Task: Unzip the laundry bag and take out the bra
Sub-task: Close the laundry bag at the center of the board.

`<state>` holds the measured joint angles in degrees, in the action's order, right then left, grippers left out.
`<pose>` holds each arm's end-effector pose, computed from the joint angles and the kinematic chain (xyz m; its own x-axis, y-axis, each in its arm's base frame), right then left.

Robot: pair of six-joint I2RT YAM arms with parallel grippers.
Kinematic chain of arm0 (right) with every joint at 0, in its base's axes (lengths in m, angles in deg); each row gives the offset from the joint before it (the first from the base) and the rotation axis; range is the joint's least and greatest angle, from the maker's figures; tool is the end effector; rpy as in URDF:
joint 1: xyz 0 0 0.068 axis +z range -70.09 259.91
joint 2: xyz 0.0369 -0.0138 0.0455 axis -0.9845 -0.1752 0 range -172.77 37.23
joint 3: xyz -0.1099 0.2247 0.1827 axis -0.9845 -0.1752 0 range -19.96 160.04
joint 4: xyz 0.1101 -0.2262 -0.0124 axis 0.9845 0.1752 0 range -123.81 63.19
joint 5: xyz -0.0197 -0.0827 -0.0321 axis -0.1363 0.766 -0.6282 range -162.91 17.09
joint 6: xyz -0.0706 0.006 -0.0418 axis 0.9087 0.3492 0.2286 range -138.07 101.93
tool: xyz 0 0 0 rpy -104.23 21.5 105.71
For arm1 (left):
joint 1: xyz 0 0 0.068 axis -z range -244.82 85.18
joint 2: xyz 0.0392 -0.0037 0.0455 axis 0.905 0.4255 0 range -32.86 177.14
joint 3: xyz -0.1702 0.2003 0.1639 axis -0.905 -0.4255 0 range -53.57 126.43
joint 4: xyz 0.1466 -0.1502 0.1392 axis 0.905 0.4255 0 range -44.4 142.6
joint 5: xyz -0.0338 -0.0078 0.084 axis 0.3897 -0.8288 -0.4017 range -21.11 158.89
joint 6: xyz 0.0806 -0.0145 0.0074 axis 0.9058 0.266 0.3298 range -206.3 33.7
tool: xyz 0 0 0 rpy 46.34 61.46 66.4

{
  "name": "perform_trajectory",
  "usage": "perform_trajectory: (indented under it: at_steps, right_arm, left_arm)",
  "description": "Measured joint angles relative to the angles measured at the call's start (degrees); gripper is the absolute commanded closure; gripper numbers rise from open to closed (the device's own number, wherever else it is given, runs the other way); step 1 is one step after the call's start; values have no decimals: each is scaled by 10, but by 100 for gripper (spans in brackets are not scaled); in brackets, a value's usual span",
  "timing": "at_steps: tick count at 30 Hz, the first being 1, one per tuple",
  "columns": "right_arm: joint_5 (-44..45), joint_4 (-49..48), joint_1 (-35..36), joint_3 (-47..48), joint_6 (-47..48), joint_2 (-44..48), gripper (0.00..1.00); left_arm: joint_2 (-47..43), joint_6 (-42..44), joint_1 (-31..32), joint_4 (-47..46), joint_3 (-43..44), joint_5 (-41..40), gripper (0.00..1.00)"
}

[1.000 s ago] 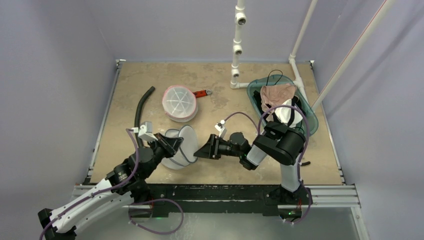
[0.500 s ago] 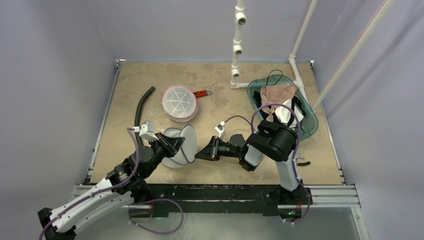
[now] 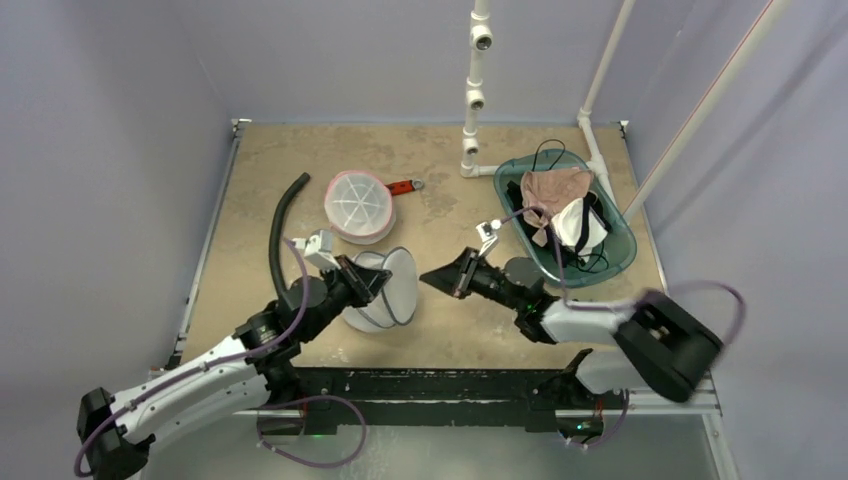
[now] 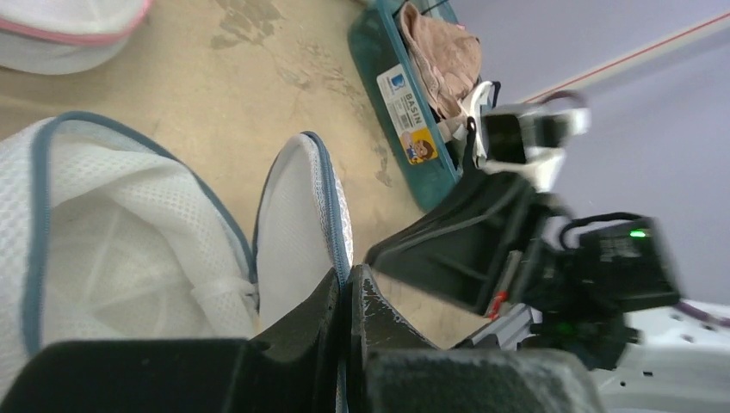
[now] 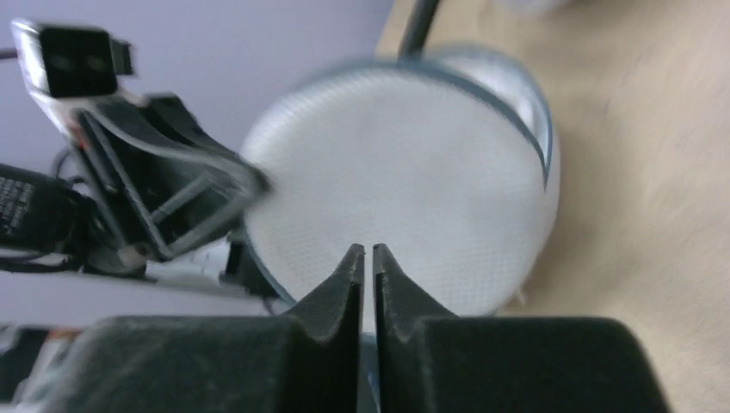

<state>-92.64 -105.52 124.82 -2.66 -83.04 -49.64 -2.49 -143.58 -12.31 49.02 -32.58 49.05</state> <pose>0.1834 0.2169 0.2213 -0.8074 0.3994 -0.4342 -0.4063 0.1573 0.9001 0.1036 -0.0953 0.2559 -0.5313 -0.6076 -0.5903 0.1810 0.5993 -0.7798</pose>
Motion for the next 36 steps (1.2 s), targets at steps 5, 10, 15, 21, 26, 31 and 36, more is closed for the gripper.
perform_trajectory:
  at_steps: [5,10,15,21,26,31,36]
  right_arm:
    - [149,302,-3,39,141,323,48]
    - [271,511,-8,97,244,480,42]
    - [306,602,-9,90,284,493,41]
    - [304,625,-9,43,295,471,41]
    - [295,624,-9,37,296,457,41]
    - [286,615,-9,18,288,456,40]
    - [261,581,-9,-11,251,423,39]
  left_arm:
    - [127,9,5,-75,59,45,100]
    - [233,9,37,-171,114,77,100]
    - [229,14,47,-190,122,60,100]
    - [179,18,44,-171,49,-29,100]
    - [229,9,31,-169,-23,-52,100]
    - [281,10,15,-196,-30,-56,100]
    - [325,39,7,-220,-3,-56,100]
